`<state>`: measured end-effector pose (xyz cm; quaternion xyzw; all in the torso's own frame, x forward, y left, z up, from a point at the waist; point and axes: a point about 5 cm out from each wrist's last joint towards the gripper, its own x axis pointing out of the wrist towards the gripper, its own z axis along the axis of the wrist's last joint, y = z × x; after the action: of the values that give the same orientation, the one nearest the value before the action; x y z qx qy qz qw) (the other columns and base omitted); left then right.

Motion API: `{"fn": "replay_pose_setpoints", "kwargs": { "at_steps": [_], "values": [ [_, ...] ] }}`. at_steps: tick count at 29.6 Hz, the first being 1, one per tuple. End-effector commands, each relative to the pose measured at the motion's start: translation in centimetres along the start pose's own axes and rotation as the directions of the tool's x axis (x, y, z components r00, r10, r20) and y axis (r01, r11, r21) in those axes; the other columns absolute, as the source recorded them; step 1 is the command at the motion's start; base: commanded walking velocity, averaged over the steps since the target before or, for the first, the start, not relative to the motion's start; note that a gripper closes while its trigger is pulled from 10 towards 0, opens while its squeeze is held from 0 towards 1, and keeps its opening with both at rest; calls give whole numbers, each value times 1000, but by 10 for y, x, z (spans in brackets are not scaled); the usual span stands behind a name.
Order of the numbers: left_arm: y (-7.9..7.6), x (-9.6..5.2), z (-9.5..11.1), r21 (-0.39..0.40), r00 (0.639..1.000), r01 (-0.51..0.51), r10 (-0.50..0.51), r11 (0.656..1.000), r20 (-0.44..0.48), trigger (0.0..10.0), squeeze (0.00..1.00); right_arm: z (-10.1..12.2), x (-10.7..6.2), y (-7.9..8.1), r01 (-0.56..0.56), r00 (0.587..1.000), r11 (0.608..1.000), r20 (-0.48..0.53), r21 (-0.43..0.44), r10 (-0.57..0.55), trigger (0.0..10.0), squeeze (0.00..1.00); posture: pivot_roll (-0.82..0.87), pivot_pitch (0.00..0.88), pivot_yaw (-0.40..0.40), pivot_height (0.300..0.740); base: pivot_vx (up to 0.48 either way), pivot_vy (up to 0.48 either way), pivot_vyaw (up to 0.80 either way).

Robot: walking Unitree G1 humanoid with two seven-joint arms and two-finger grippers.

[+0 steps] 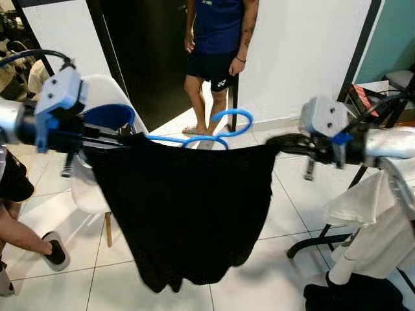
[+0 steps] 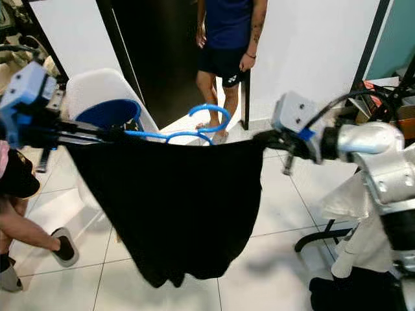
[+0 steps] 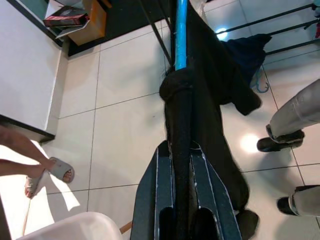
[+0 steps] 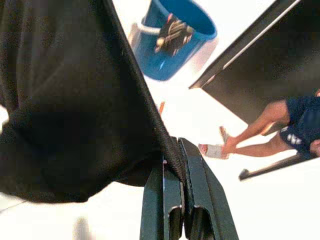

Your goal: Hang hanger

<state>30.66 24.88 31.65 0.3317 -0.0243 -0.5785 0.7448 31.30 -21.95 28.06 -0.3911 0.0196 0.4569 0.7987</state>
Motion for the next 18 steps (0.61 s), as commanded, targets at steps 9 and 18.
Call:
{"fn": "replay_pose_setpoints", "kwargs": {
  "at_steps": [9, 18],
  "values": [
    [-6, -6, 9, -39, 996, 70, -68, 997, 51, 10000, 0, -1, -5, 2, -71, 995, 994, -81, -81, 65, 0, 0, -73, 0, 51, 740, 0, 0, 0],
    [-11, 3, 5, -76, 990, 125, -120, 989, 69, 10000, 0, 51, 5, 0, -110, 969, 988, 211, -104, 130, 0, 0, -75, 0, 64, 740, 0, 0, 0]
  ]
}}
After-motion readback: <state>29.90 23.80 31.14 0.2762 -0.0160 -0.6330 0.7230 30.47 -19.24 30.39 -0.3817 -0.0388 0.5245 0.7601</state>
